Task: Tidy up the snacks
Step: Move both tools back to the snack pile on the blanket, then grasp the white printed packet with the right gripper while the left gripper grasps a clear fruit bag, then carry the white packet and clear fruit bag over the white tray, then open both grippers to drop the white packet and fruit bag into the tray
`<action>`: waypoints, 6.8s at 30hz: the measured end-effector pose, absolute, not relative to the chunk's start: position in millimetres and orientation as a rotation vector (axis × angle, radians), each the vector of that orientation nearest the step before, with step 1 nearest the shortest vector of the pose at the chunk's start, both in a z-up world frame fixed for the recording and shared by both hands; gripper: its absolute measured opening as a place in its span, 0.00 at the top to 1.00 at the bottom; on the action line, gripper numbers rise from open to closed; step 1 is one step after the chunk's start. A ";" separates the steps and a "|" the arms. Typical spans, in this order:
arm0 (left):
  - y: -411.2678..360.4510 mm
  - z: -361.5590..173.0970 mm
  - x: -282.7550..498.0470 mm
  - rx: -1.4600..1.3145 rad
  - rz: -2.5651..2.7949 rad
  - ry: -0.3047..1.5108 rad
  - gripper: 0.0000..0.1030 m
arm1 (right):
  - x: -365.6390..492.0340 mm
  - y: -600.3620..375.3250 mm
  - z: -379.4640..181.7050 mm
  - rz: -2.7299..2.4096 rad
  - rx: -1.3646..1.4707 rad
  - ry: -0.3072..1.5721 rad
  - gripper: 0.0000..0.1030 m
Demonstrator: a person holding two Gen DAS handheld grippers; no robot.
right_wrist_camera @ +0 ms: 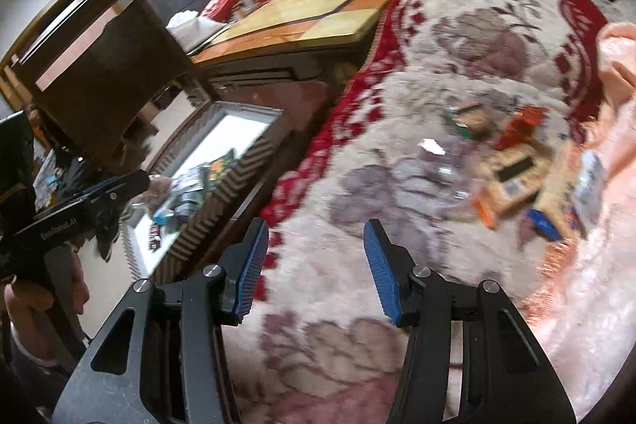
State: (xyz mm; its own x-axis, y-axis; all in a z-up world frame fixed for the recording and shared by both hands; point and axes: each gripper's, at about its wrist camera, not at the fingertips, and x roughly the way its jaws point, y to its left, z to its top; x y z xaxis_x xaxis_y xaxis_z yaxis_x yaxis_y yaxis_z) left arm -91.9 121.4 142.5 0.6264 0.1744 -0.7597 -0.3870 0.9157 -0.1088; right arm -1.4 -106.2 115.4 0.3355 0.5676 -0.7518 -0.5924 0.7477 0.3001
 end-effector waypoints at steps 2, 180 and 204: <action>116.5 139.1 -86.6 -0.280 0.316 0.849 0.13 | 3.9 -122.1 114.4 0.723 -0.021 0.965 0.52; 262.9 76.3 -138.3 -0.405 0.489 0.903 0.62 | -17.7 159.3 66.9 0.989 -0.351 1.078 0.49; 259.6 85.4 -143.2 -0.423 0.549 0.877 0.23 | -2.3 148.7 56.7 0.955 -0.268 1.124 0.44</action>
